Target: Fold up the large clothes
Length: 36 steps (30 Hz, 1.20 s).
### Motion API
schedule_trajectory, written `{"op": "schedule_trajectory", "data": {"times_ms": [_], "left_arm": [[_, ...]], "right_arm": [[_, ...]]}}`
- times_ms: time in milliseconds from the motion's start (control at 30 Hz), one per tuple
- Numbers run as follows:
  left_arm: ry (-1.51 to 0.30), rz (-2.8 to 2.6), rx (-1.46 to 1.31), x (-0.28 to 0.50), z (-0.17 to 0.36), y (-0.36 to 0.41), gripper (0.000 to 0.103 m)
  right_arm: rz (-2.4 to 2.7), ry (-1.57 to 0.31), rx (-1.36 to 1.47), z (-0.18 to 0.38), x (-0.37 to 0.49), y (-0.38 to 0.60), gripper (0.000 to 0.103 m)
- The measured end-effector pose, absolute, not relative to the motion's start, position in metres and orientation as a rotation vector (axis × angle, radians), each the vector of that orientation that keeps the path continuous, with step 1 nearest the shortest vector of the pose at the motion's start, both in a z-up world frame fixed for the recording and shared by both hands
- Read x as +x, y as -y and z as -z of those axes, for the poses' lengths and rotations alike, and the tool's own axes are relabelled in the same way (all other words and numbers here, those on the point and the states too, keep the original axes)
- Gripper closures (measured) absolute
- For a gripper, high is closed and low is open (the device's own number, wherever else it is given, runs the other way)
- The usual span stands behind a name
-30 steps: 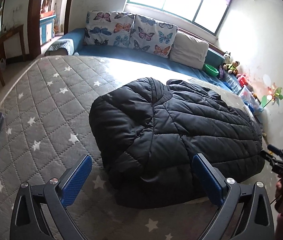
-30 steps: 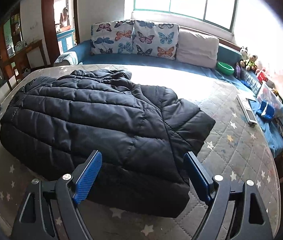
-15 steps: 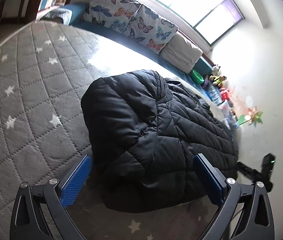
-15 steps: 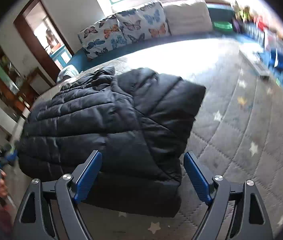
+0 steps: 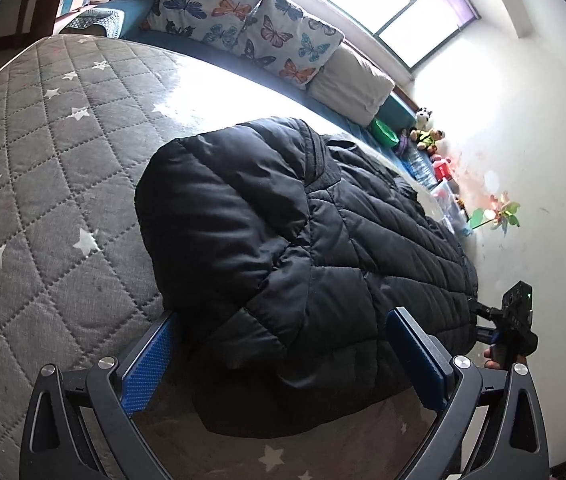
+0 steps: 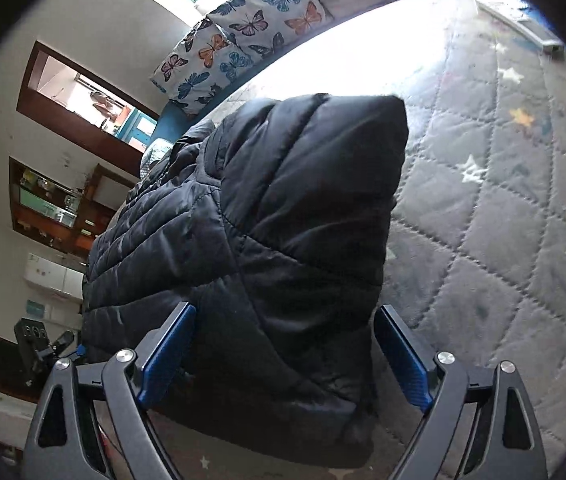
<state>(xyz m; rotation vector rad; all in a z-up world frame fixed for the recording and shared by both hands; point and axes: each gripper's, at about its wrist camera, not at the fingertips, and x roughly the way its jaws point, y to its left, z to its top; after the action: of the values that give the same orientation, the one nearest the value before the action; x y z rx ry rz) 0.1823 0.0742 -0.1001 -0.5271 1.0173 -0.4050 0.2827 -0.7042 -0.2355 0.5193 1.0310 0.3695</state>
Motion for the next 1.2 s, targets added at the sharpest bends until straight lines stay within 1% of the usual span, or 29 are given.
{"op": "schedule_trajectory", "data": {"times_ms": [233,433,700,1000,1200], "left_arm": [[-0.984,0.371,-0.477,0.189,0.084,-0.075,0.0],[-1.053,0.365,-0.533,0.205,0.105,-0.078,0.0],[-1.107,0.463,-0.667,0.215,0.137,-0.08,0.0],[-1.156,0.483,-0.645,0.23,0.151,-0.063,0.0],[-1.194,0.489,-0.656,0.236,0.159,-0.067,0.0]], "right_arm": [[-0.345,-1.029,0.469,0.233,0.283,0.7,0.0],[-0.403,-1.081,0.584,0.251,0.293,0.71,0.0],[-0.463,-1.102,0.518,0.248,0.298,0.704,0.0],[-0.481,-1.134,0.49,0.247,0.299,0.703,0.0],[-0.491,-1.155,0.474,0.245,0.297,0.699,0.0]]}}
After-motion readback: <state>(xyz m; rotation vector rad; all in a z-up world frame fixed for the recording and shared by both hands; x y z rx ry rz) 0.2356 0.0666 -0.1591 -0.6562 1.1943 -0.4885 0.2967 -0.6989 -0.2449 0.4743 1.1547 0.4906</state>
